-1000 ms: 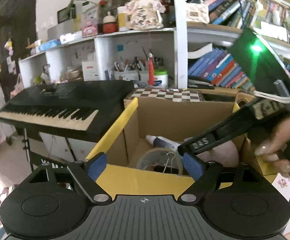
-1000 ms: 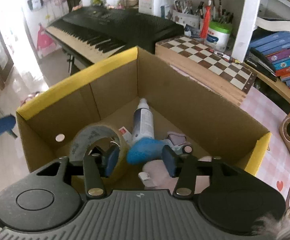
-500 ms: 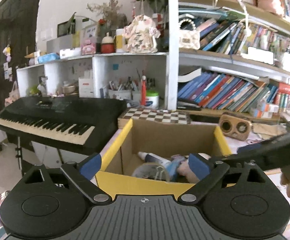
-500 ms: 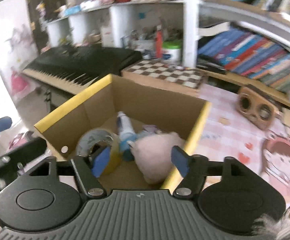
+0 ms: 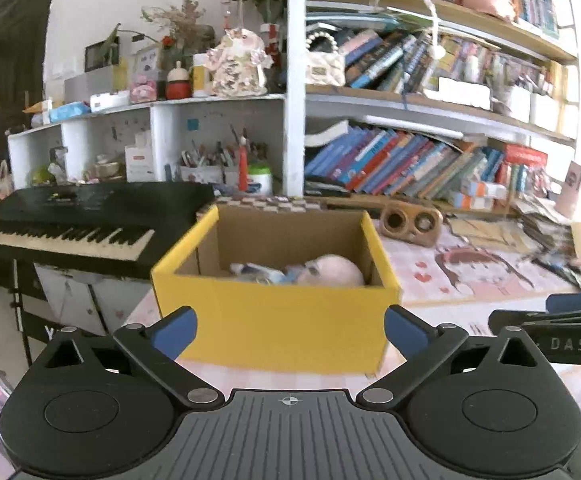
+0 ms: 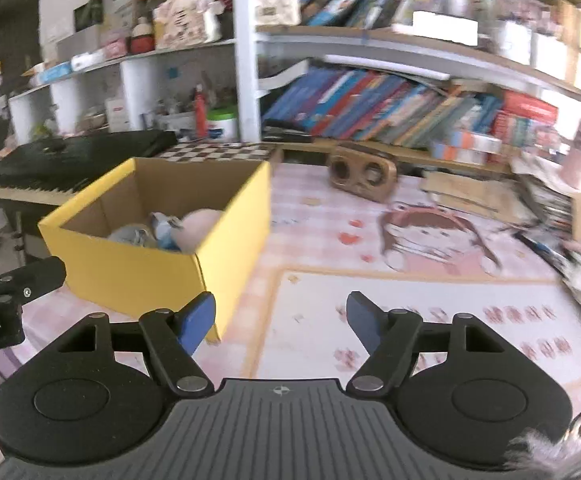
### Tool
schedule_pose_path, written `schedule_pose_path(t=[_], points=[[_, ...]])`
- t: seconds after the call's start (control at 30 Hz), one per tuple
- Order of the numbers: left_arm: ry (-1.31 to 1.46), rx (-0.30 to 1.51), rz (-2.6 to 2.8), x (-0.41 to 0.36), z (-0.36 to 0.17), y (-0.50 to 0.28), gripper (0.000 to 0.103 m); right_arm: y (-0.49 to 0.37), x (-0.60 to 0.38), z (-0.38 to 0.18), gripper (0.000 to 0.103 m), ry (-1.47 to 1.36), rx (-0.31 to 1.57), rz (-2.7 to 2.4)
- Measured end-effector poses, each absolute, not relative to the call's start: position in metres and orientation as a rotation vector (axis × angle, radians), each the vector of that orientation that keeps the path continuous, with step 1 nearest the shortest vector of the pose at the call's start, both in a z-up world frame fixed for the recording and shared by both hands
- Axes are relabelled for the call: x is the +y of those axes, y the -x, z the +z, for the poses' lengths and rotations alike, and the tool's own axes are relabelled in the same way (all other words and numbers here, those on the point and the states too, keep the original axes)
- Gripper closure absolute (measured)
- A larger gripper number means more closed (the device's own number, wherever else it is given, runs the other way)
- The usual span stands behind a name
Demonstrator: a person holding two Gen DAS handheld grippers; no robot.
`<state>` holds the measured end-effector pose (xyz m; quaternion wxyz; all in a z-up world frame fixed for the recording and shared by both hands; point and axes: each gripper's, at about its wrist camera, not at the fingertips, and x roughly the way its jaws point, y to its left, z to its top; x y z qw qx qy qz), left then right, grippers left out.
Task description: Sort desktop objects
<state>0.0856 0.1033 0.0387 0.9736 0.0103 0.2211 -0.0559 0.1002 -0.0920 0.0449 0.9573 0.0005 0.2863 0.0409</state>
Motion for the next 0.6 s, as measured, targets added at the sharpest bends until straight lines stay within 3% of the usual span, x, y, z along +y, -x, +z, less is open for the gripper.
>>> schedule_pose_path(t=[0.6], points=[[-0.098,0.569,-0.157,0.085,0.014,-0.037,0.000,-0.008,-0.106,0.019,0.021,-0.021,0.613,-0.021]])
